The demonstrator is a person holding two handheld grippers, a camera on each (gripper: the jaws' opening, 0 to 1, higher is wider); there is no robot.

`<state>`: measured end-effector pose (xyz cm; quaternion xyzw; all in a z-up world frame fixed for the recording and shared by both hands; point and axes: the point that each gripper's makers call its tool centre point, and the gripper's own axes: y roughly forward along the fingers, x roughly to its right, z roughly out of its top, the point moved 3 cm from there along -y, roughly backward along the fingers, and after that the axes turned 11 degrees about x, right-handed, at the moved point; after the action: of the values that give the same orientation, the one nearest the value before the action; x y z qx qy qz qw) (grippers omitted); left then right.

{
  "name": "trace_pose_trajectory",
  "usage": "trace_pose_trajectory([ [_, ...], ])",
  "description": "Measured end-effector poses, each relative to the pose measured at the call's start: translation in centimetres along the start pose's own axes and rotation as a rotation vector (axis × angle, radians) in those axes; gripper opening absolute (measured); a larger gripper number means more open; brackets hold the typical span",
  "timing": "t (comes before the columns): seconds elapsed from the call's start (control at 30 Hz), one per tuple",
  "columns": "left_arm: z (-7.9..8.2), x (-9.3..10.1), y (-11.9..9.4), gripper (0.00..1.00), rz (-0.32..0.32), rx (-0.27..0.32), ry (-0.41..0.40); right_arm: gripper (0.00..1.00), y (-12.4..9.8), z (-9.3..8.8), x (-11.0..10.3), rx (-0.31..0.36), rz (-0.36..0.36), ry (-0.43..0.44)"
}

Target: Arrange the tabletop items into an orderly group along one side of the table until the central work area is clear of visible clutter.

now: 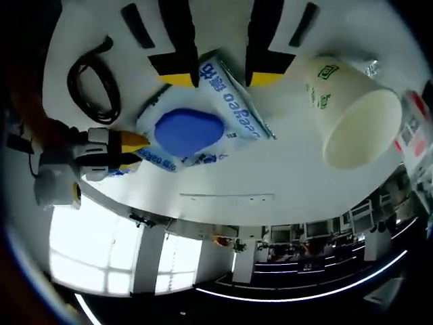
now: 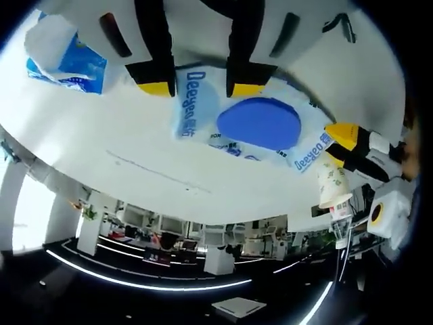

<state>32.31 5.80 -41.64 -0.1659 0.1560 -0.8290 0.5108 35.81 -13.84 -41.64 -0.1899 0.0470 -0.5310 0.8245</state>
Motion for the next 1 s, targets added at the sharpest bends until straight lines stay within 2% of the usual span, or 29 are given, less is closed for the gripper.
trace_pose_trajectory([
  [0.07,0.01,-0.04,0.08,0.15,0.013,-0.007,0.003,0.19,-0.06,-0.07,0.27,-0.005,-0.015,-0.012],
  [0.13,0.02,-0.14,0.18,0.14,0.025,-0.015,0.014,0.08,-0.14,-0.15,0.83,-0.013,-0.042,-0.030],
  [0.3,-0.14,-0.10,0.47,0.08,0.044,-0.036,0.004,0.07,-0.18,-0.31,0.96,-0.018,-0.049,-0.022],
  [0.43,-0.15,-0.06,0.54,0.05,0.066,-0.041,0.051,0.01,-0.13,-0.59,1.04,-0.036,-0.072,-0.075],
  [0.57,0.08,-0.12,0.58,0.01,0.079,-0.037,0.066,0.00,-0.11,-0.54,0.94,-0.033,-0.069,-0.060],
  [1.0,0.25,-0.19,0.56,0.00,0.079,-0.032,0.102,0.00,-0.47,-0.36,0.82,-0.030,-0.060,-0.028],
])
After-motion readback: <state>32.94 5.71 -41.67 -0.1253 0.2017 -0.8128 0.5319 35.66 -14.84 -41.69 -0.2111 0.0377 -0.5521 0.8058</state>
